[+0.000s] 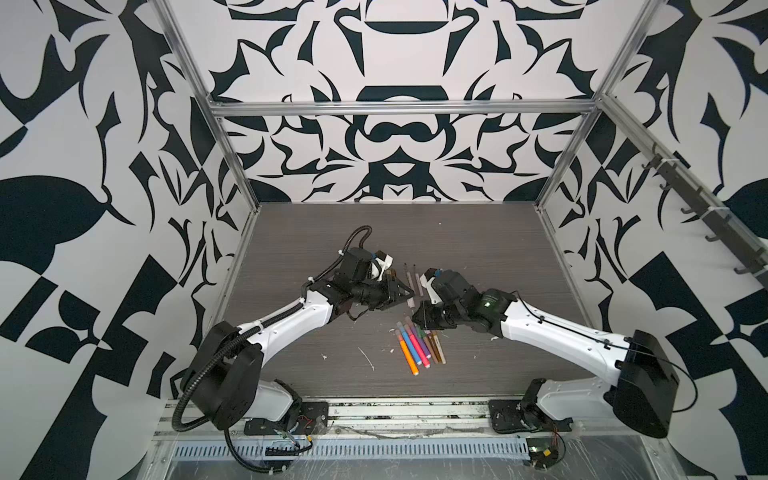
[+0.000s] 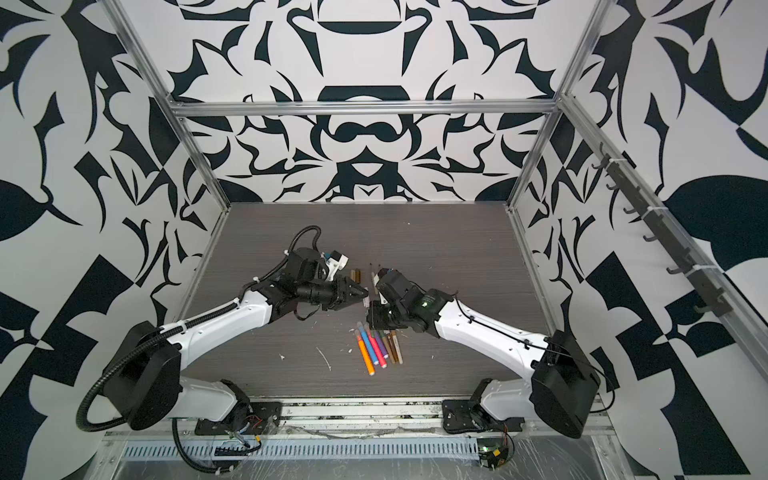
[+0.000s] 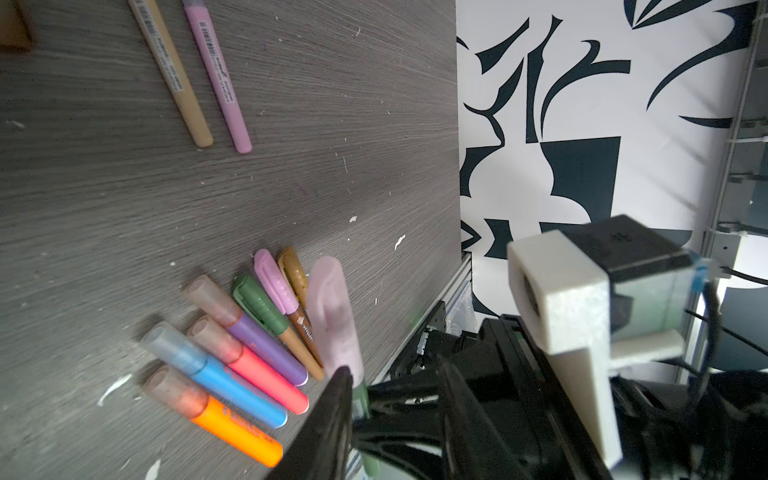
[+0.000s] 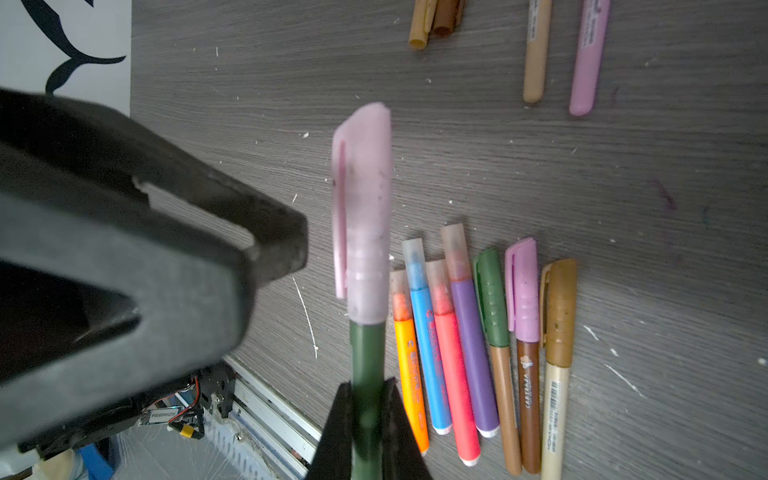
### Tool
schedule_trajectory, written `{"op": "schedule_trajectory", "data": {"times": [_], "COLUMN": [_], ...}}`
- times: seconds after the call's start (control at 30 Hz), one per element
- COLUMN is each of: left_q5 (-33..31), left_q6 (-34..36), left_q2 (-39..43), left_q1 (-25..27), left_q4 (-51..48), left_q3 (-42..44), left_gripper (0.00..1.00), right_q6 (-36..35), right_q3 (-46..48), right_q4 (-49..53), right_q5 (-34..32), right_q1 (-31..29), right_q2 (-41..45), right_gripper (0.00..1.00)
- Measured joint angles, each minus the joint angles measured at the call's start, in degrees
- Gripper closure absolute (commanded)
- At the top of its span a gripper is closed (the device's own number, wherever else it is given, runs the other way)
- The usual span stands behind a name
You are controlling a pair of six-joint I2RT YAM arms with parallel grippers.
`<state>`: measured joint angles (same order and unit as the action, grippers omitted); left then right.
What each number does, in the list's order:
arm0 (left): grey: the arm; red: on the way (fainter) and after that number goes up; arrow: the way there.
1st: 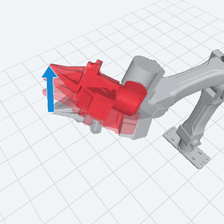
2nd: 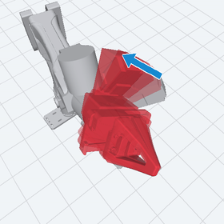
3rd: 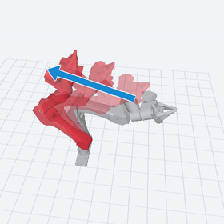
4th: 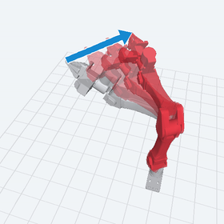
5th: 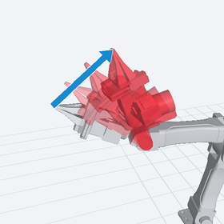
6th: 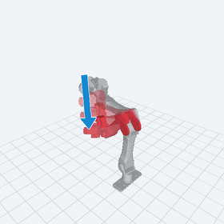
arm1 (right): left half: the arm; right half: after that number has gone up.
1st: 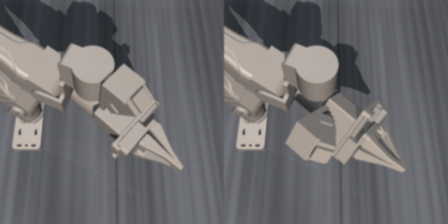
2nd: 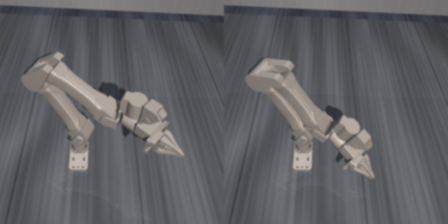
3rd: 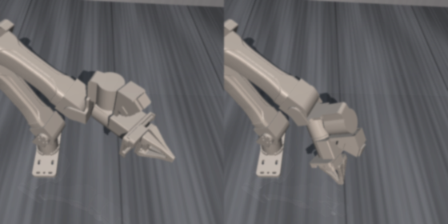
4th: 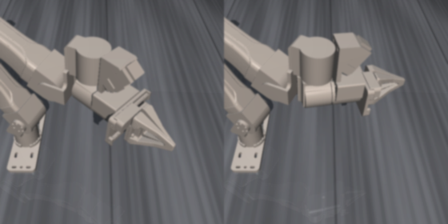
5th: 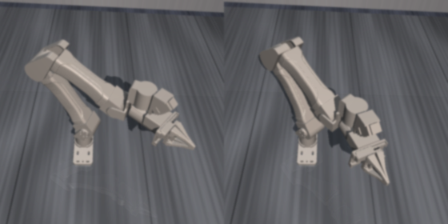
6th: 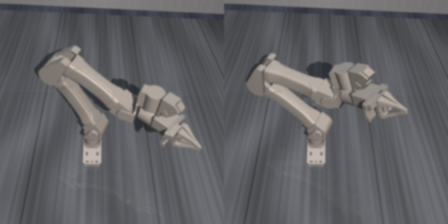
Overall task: Open the pen caps
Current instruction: 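Lift the green pen toward the left gripper while the left gripper grips its pink cap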
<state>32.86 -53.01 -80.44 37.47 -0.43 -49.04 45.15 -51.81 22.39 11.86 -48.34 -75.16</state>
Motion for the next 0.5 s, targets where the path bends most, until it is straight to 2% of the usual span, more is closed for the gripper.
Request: {"op": "schedule_trajectory", "data": {"times": [0.5], "left_q5": [-0.9], "left_q6": [0.0], "left_q2": [-2.4], "left_q1": [0.0], "left_q4": [0.5], "left_q3": [0.8], "left_gripper": [0.65], "right_q6": [0.0], "right_q3": [0.0], "right_q4": [-2.2], "right_q5": [2.9], "right_q1": [0.2], "right_q2": [0.0], "right_gripper": [0.93]}}
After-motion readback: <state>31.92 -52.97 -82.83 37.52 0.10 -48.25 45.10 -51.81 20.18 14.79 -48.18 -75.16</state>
